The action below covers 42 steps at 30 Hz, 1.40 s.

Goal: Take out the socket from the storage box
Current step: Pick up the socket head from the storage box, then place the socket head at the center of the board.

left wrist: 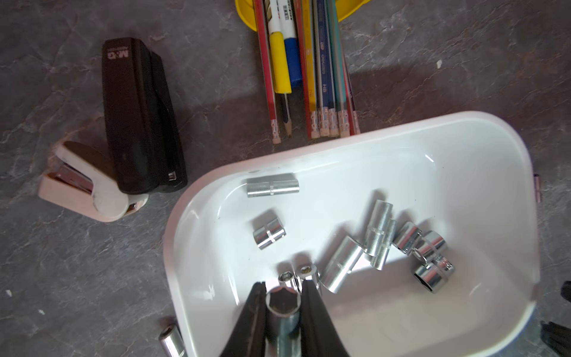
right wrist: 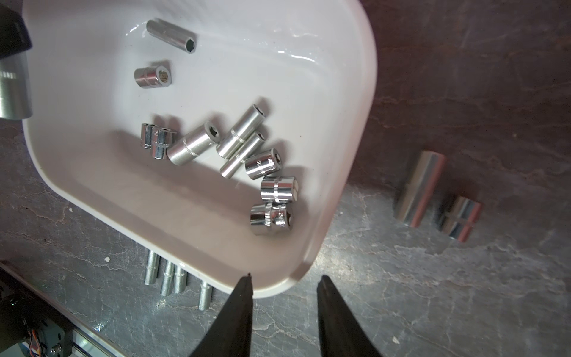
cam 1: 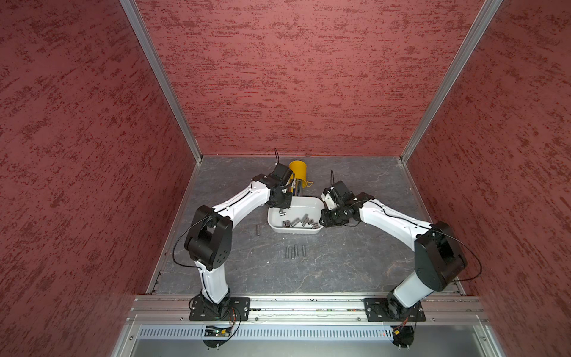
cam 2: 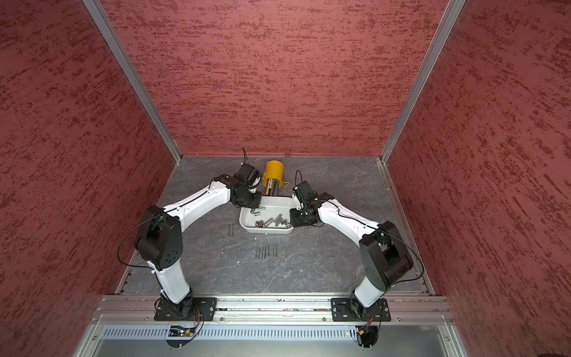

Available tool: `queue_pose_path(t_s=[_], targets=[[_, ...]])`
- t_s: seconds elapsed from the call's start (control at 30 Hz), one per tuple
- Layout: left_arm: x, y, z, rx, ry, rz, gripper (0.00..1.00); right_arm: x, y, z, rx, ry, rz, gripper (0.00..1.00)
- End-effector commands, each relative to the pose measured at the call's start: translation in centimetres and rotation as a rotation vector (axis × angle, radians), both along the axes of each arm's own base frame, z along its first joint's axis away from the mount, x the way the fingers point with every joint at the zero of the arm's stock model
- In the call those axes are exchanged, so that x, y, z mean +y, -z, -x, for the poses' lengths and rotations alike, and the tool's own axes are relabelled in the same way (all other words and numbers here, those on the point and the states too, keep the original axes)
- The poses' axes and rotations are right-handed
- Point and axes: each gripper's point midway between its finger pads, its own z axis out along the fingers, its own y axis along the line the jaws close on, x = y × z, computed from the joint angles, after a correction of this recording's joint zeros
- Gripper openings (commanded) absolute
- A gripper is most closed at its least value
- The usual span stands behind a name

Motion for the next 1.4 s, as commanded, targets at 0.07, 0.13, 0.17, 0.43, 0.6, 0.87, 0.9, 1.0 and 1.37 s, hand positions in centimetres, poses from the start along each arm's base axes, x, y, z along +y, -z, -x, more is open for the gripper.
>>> queue_pose_path(t_s=[0.07,0.13,0.17,0.43,0.6,0.87,0.9,1.0,1.37], targets=[[1.6,-1.9,2.8,0.041,-0.082,0.068,0.02,-0.3,-1.7,-0.3,-0.051,0.020,-0.023,0.38],[2.5,-1.9,4.0,0.065,-0.112,0.085,0.02,-0.3,-2.0,-0.3,-0.054,0.021,-0.027,0.38],[3.0,-2.0,4.6,0.072,-0.126,0.086,0.02,-0.3,-2.1,-0.2,-0.056,0.020,-0.029,0.38],[6.6,0.1,10.9,0.143,-0.220,0.093,0.03,-0.6,-3.0,0.0,-0.076,0.024,-0.029,0.38],[8.0,2.9,13.8,0.177,-0.277,0.096,0.02,-0.8,-3.1,0.1,-0.086,0.027,-0.028,0.38],[8.0,6.1,14.5,0.189,-0.311,0.059,0.01,-0.9,-3.0,0.1,-0.084,0.032,-0.025,0.38],[8.2,6.4,14.4,0.190,-0.317,0.046,0.01,-0.9,-3.0,0.1,-0.082,0.034,-0.026,0.38],[9.4,6.6,13.4,0.166,-0.372,0.016,0.00,-0.9,-2.8,0.2,-0.077,0.035,-0.029,0.38],[14.0,7.1,10.2,0.119,-0.551,-0.010,0.01,-0.8,-2.8,0.0,-0.082,0.033,-0.027,0.38]])
